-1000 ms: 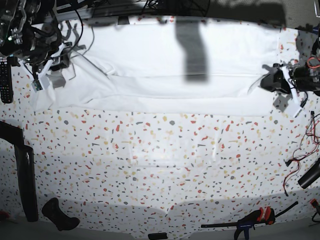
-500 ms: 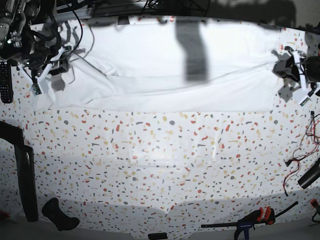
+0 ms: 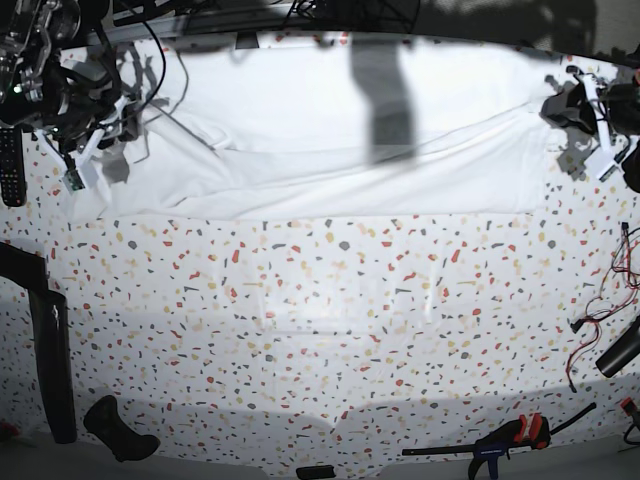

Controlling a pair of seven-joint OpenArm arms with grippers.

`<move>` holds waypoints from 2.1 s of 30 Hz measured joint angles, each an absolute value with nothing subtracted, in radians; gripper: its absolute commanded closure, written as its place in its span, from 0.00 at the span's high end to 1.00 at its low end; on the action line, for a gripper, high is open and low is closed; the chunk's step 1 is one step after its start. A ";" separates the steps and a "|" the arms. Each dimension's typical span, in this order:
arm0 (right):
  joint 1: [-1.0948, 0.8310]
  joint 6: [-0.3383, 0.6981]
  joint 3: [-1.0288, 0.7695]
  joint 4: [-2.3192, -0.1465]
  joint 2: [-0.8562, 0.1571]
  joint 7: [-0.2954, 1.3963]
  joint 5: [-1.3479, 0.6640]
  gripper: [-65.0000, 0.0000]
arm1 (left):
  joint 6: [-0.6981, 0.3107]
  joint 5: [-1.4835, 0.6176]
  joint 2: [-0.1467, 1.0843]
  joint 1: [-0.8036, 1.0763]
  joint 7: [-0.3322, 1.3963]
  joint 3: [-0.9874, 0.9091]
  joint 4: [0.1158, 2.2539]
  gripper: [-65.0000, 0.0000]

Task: Fold the T-shirt properly
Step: 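Pull the folded edge with the right gripper to straighten the fold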

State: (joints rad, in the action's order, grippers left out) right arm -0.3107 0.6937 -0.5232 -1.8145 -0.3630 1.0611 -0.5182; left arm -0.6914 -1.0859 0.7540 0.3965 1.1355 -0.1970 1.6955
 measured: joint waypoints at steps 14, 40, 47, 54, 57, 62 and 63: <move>-0.336 0.694 -0.524 -1.906 -0.442 1.277 -0.782 0.61 | -0.691 -1.086 0.754 0.396 1.129 -0.197 1.695 0.00; 0.140 0.694 0.038 -1.784 -0.477 1.002 -0.596 0.61 | -0.691 -1.086 0.754 0.396 1.129 -0.197 1.695 0.00; 0.292 0.694 0.327 -1.676 -0.477 1.221 -0.613 0.61 | -0.691 -1.086 0.754 0.396 1.129 -0.197 1.695 0.00; 0.316 0.694 0.376 -1.616 -0.483 1.404 -0.867 0.61 | -0.691 -1.086 0.754 0.396 1.129 -0.197 1.695 0.00; 0.319 0.694 0.376 -1.616 -0.503 1.404 -0.917 0.61 | -0.691 -1.086 0.754 0.396 1.129 -0.197 1.695 0.00; 0.303 0.694 0.376 -1.617 -0.548 1.400 -1.027 0.61 | -0.691 -1.086 0.754 0.396 1.129 -0.197 1.695 0.00; 0.292 0.694 0.376 -1.617 -0.559 1.400 -1.024 0.61 | -0.691 -1.086 0.754 0.396 1.129 -0.197 1.695 0.00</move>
State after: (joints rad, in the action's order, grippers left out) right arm 0.2924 0.6937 0.3759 -1.6165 -0.5587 1.4002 -1.0241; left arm -0.6914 -1.0859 0.7540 0.3958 1.1286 -0.1974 1.6955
